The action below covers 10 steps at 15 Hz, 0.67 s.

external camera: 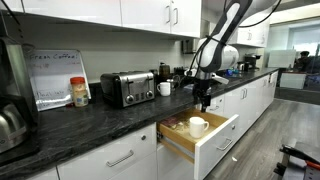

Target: Open the drawer then remove the cup from the drawer

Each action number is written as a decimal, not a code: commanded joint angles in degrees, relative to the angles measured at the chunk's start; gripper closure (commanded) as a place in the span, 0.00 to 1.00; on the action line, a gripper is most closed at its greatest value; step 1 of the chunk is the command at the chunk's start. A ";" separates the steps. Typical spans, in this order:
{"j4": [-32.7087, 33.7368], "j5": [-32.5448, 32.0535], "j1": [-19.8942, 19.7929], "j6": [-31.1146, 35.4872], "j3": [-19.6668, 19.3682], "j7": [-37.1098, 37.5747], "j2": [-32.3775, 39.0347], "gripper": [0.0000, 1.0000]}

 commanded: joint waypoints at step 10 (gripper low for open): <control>5.09 -0.04 -4.04 -11.70 9.65 33.91 1.16 0.00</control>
